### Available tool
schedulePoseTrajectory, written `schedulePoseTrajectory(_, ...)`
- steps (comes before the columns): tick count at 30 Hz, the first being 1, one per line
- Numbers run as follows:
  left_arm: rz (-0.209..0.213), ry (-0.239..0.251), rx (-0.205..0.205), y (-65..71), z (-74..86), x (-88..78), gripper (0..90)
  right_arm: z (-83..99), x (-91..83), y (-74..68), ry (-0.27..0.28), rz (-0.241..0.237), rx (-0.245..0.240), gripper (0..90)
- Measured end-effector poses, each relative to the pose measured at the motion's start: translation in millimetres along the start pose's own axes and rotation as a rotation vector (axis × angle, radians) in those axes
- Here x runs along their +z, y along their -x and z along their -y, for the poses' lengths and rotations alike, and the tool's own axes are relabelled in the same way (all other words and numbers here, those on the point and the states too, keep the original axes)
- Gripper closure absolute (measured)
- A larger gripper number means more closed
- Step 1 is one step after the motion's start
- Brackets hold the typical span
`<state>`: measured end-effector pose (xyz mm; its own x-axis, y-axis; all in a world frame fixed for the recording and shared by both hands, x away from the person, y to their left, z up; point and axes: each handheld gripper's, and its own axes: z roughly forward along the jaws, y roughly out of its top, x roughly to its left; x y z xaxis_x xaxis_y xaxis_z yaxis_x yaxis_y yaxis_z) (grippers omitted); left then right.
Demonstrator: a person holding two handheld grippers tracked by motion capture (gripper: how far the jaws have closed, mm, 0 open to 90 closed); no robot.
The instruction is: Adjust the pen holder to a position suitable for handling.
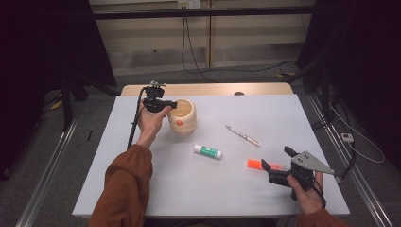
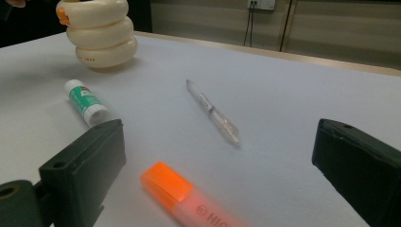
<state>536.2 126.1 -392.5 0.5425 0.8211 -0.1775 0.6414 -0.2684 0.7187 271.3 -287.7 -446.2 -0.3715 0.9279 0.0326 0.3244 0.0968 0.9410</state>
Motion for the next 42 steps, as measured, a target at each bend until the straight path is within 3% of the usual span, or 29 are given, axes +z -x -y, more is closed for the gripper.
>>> schedulePoseTrajectory(27, 0.0, 0.088, 0.001, 6.1, 15.7, -48.1, 73.1, -0.3, -0.1, -0.8, 0.001, 0.003, -0.002, 3.3)
schedulePoseTrajectory(42, 0.026, 0.111, -0.009, 9.3, 36.8, -73.9, 73.1, -0.5, -0.5, -1.1, 0.002, 0.005, -0.003, 3.3)
